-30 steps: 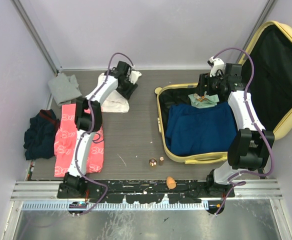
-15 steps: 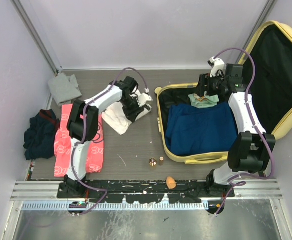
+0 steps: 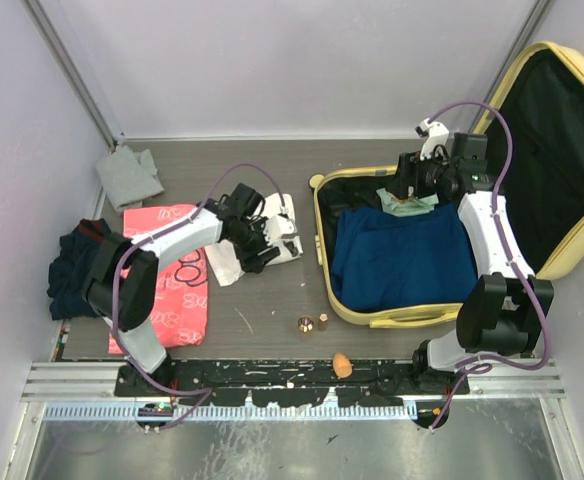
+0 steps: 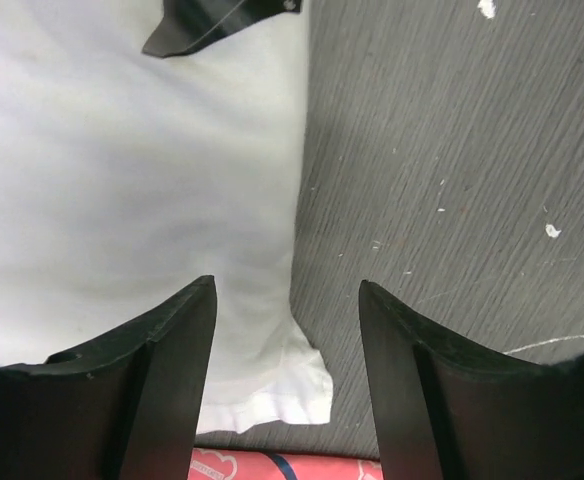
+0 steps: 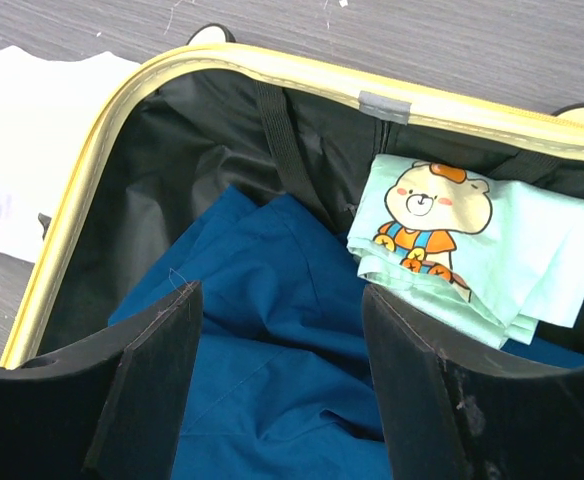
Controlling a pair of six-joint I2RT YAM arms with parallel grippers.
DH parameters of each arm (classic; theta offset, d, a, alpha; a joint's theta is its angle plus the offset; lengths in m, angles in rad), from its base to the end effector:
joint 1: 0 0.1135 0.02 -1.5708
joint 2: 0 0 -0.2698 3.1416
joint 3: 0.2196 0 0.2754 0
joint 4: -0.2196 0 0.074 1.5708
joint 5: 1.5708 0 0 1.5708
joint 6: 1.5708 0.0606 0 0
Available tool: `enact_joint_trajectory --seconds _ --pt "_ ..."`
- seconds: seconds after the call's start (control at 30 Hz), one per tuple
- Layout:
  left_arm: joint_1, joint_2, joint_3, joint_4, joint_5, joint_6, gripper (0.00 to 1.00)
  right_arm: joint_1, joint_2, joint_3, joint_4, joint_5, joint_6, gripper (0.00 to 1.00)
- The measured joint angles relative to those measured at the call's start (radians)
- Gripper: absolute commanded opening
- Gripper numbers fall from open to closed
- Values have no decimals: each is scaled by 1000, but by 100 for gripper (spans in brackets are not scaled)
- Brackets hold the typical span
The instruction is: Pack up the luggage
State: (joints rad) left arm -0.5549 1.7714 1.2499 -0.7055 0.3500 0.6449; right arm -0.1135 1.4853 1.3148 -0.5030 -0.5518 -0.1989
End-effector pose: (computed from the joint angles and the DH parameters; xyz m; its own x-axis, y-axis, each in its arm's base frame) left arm 0.3127 -0.2183 0.1727 -0.2829 0.8397 -0.4634 0.9551 0.2912 -0.0554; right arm 0.3714 -0.0104 0.3175 -0.5461 -0.1071 -0.8308 -0.4270 0.8889 0.1661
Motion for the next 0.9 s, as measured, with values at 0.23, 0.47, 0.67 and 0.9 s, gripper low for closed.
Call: enact_joint_trajectory --seconds 0.23,0.47,0.67,0.9 --pt "-81 -90 -189 247 -91 27 56 0 0 -26 -3 -2 0 69" --pt "-111 -34 -215 376 -198 73 34 0 0 -36 -3 -1 0 69" --pt "-138 -41 -227 411 -261 104 0 0 0 -36 -3 -1 0 68" --pt "-140 -138 -172 127 -116 64 0 0 -4 -36 -3 -7 0 68"
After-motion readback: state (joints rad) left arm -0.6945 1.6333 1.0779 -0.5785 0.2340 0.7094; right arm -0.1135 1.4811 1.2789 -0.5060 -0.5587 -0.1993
